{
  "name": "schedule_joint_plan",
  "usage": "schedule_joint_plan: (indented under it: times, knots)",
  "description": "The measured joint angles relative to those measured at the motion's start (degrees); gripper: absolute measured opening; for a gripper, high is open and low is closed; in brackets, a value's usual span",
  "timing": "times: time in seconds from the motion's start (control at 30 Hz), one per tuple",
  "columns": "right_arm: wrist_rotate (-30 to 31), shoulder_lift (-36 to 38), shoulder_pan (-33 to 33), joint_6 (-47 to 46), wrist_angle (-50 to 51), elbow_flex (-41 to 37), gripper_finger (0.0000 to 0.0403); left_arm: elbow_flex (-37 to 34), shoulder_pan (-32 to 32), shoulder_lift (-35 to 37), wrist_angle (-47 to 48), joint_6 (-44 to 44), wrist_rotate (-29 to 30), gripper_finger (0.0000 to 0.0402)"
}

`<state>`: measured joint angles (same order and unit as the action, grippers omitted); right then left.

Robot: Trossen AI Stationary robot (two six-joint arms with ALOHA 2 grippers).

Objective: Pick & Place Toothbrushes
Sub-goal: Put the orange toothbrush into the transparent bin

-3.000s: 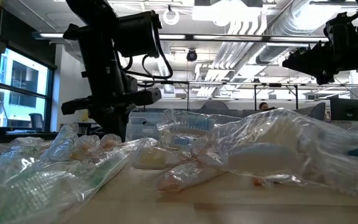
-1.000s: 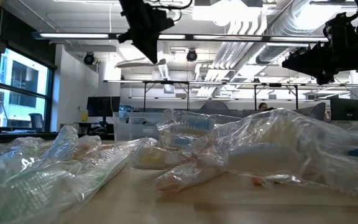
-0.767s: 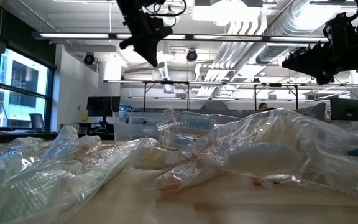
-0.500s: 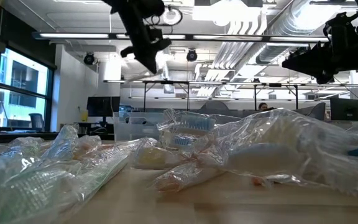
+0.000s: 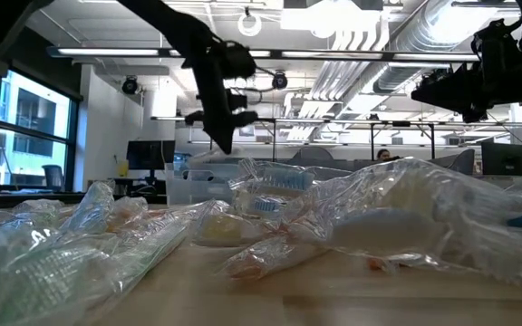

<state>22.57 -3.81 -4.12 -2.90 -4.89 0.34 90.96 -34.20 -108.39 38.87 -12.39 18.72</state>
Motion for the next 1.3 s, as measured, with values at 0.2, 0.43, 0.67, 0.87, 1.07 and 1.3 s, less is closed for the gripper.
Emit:
schedule_joint_plan:
  times: [0.2,0.43,0.67,0.87,1.07,1.3]
  knots:
    - [0.0,0.0,0.0,0.15,0.03,0.0,0.0002,0.02,0.02,-3.21,0.26,0.14,0.22,0.0]
    - [0.01,0.0,0.0,0.17,0.07,0.0,0.0002,0.02,0.07,-5.06,2.04,0.14,0.63,0.0]
    - [0.02,0.0,0.0,0.17,0.09,0.0,0.0002,0.07,0.03,-5.1,1.73,0.14,0.65,0.0]
    - [0.02,0.0,0.0,0.17,0.09,0.0,0.0002,0.07,0.07,-5.09,1.64,0.14,0.65,0.0]
    - [0.02,0.0,0.0,0.17,0.11,-0.02,0.0002,0.07,0.07,-5.1,1.98,0.14,-0.22,0.002]
    - [0.02,0.0,0.01,0.17,0.11,-0.01,0.0002,0.07,0.07,-5.08,1.62,0.14,-0.26,0.0072]
